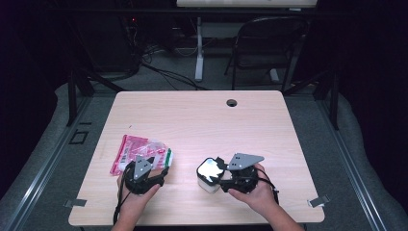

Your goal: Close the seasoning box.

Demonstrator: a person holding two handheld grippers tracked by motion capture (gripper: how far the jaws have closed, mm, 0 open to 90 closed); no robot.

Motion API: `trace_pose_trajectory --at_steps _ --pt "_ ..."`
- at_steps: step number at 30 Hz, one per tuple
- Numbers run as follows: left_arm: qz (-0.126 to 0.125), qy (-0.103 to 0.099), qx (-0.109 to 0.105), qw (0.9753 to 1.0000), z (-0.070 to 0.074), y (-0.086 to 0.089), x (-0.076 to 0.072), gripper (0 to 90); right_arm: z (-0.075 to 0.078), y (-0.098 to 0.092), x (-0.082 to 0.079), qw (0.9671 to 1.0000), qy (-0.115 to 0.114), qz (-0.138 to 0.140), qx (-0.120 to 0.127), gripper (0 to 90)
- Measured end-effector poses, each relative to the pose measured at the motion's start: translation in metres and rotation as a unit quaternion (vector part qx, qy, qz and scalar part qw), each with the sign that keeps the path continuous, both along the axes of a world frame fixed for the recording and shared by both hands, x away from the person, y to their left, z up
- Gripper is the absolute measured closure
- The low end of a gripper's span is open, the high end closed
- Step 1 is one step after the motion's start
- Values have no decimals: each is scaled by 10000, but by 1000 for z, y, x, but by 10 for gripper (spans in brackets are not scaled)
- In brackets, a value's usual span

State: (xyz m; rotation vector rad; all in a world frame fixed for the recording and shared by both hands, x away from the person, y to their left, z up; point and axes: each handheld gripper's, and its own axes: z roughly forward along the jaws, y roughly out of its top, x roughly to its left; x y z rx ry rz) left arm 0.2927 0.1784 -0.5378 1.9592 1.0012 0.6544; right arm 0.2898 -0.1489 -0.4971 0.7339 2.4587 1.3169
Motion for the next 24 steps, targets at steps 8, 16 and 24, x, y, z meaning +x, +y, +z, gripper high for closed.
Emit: trace_pose_trajectory --at_steps 8,16,24 --pt "31 -8 -115 9999 2 4 1 356 6 -18 10 9990 159 -313 272 514" --pt "206 -16 -459 9987 8 17 1 360 9 -47 24 9928 362 -945 648 524" --pt "450 -15 -702 9965 12 36 3 365 7 -63 32 9890 381 -1250 689 509"
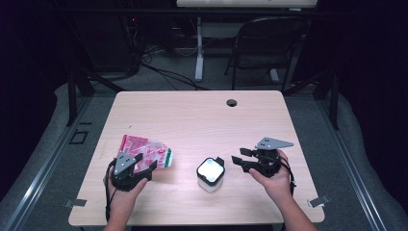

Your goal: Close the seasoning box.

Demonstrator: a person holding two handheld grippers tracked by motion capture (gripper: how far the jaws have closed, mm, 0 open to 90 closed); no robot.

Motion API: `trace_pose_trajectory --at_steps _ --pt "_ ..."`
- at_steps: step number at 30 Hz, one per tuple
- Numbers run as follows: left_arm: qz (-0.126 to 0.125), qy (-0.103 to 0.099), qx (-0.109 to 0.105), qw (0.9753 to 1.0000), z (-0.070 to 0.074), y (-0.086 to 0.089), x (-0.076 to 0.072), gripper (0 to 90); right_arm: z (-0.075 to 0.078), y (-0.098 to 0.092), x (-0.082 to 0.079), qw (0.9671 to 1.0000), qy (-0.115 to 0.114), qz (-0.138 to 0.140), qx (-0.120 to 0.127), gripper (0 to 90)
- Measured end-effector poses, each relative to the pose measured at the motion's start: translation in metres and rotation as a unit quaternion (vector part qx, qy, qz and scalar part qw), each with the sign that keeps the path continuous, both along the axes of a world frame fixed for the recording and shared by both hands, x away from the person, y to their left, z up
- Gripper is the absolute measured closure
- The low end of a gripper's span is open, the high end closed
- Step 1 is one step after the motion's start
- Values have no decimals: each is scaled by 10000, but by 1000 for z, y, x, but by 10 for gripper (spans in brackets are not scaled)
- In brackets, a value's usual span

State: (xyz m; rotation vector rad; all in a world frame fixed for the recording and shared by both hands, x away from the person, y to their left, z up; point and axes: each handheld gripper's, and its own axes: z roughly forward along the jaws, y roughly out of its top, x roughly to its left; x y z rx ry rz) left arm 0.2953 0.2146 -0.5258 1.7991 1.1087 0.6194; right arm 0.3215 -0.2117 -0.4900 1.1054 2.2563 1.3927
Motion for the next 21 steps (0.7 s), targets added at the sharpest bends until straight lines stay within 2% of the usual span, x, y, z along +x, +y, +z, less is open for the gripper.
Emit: trace_pose_trajectory --at_steps 3,10,11,20,21 --pt "72 -23 36 10000 1 5 0 367 -2 -5 3 9999 37 -112 43 509" --pt "347 -32 -69 9994 3 20 0 394 -5 -11 5 9997 43 -242 0 515" --pt "365 7 -41 9993 3 23 0 400 -6 -12 6 9996 24 -265 69 515" --pt "668 47 -297 9973 0 46 2 423 -16 -22 13 9985 142 -530 -44 516" --pt "685 54 -282 9972 0 49 2 424 -19 -23 14 9982 156 -568 -139 519"
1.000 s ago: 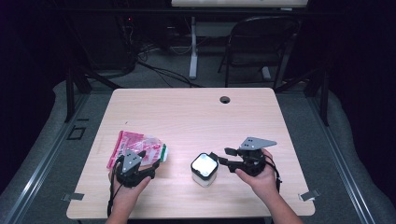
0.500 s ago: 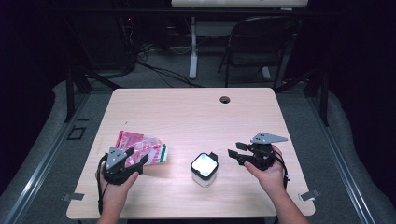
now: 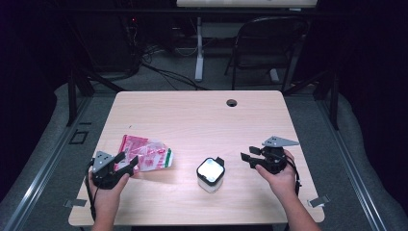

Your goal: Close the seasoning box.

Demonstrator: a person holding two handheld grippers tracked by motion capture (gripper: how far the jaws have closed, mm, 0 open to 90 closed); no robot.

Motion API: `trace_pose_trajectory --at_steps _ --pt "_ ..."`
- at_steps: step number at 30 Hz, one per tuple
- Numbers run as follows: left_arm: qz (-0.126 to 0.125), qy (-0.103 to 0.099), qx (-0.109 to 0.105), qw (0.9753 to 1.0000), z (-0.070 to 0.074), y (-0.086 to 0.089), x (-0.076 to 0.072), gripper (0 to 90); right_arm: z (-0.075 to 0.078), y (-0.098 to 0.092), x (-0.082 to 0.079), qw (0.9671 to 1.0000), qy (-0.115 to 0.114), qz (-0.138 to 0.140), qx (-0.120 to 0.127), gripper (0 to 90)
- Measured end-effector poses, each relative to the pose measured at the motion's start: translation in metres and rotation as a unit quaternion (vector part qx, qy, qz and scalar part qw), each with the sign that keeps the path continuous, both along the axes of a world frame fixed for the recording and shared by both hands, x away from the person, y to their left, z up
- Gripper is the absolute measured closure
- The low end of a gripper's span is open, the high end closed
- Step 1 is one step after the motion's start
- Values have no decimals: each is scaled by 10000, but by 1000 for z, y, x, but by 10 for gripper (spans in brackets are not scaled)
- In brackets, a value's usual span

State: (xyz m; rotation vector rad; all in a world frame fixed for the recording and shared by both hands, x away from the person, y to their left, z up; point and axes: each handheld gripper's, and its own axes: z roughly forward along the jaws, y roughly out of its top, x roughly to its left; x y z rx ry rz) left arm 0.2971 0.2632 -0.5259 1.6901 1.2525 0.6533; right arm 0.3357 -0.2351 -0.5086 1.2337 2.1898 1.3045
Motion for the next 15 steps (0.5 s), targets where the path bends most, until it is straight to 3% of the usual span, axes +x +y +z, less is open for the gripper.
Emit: trace_pose_trajectory --at_steps 8,11,15 --pt "197 108 -129 9997 -6 17 1 449 -16 -10 6 9996 189 -224 -5 525" --pt "280 218 -81 9993 -12 24 3 462 -21 -13 9 9993 145 -338 -103 527" --pt "384 321 -139 9986 -17 32 5 472 -31 -19 13 9983 329 -465 -86 529"
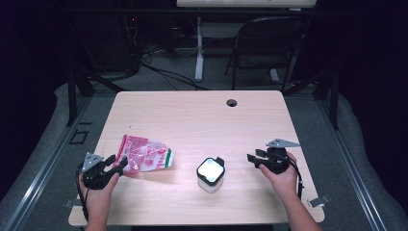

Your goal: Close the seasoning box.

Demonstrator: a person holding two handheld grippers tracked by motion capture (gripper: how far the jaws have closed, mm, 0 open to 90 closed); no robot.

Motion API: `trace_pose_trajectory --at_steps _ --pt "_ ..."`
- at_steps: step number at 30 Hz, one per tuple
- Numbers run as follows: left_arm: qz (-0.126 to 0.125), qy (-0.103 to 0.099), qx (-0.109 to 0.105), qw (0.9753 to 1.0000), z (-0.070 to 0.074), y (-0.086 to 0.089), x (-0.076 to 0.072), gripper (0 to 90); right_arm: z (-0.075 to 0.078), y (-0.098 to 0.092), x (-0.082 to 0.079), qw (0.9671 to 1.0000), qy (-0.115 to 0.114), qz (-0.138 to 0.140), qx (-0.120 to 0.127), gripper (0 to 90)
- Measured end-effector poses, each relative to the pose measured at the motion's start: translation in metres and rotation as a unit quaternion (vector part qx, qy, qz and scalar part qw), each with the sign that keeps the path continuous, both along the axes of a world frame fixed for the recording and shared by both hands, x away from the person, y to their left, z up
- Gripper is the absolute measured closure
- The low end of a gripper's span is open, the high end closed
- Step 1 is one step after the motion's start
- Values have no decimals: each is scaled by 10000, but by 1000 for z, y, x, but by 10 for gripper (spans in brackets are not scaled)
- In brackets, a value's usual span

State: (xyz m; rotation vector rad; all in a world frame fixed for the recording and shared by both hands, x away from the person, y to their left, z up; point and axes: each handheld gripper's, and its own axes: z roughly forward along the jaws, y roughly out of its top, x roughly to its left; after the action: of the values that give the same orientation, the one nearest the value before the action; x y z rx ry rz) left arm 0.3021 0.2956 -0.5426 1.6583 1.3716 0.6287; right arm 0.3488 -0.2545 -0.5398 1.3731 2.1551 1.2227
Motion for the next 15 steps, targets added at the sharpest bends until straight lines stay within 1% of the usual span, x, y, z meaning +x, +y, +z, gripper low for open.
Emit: trace_pose_trajectory --at_steps 3,4,5,6,8,9,11,13,15 --pt "114 62 -138 9998 -4 6 1 471 -4 -4 2 9999 57 -105 -14 529" --pt "152 83 -240 9996 -6 9 2 471 -6 -4 2 9999 63 -128 -17 529" --pt "185 103 -308 9993 -7 10 3 470 -7 -5 3 9998 128 -162 -63 529" --pt "212 110 -310 9992 -8 12 4 467 -9 -5 4 9996 184 -193 -69 529" --pt "236 131 -211 9994 -9 14 5 455 -13 -7 7 9991 290 -268 -167 528" --pt "260 136 -204 9994 -9 14 6 455 -13 -7 7 9991 290 -268 -167 528" --pt "302 231 -192 9991 -12 17 7 452 -15 -7 8 9989 340 -299 -118 528" --pt "338 274 -222 9988 -13 19 7 448 -16 -7 7 9988 350 -305 -132 525" --pt "371 274 -186 9988 -14 20 8 442 -17 -6 7 9985 379 -326 -213 521"
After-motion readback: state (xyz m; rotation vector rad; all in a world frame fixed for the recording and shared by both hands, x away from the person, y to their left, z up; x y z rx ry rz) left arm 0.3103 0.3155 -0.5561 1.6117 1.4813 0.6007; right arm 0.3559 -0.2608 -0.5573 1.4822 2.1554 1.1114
